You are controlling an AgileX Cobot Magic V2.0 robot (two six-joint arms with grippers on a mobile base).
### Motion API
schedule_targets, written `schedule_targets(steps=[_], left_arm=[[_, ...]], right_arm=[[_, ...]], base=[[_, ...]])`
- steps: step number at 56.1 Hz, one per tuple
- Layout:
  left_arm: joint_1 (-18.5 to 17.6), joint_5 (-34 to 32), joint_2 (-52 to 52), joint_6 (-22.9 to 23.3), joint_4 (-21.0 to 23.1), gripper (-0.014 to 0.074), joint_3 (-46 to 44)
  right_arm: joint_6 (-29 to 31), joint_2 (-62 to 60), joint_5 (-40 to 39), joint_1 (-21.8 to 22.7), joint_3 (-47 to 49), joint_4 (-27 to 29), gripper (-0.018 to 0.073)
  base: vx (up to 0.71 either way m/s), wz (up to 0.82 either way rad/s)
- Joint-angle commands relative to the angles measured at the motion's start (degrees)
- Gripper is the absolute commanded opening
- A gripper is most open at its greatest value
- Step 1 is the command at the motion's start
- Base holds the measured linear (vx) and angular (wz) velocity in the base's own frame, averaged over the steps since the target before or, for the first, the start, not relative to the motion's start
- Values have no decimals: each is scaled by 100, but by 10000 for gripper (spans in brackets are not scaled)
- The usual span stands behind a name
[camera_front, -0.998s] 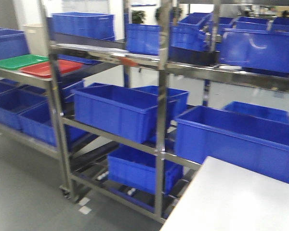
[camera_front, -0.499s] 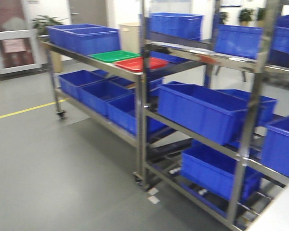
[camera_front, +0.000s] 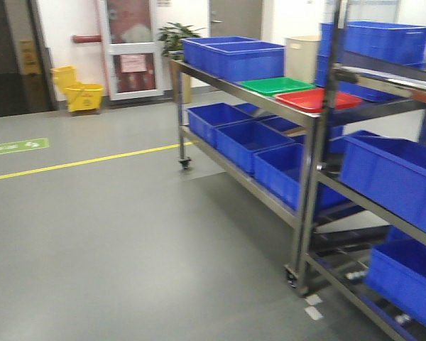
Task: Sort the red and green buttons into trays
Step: 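Drive the base, holding both switches, to the counter with trays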
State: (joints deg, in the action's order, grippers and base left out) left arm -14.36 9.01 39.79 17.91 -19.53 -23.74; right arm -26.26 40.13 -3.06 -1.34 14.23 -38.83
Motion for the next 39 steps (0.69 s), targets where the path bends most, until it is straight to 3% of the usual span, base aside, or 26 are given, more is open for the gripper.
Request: schedule_targets(steps=[1,39], left_arm=[[16,-495,-11,49,23,-1,-214],[16,-502,-18,49,23,-1,-214]], right_arm=[[-12,-32,-354,14,205,-5,11],[-12,-32,-329,14,205,-5,11]], base=[[15,47],[24,44]])
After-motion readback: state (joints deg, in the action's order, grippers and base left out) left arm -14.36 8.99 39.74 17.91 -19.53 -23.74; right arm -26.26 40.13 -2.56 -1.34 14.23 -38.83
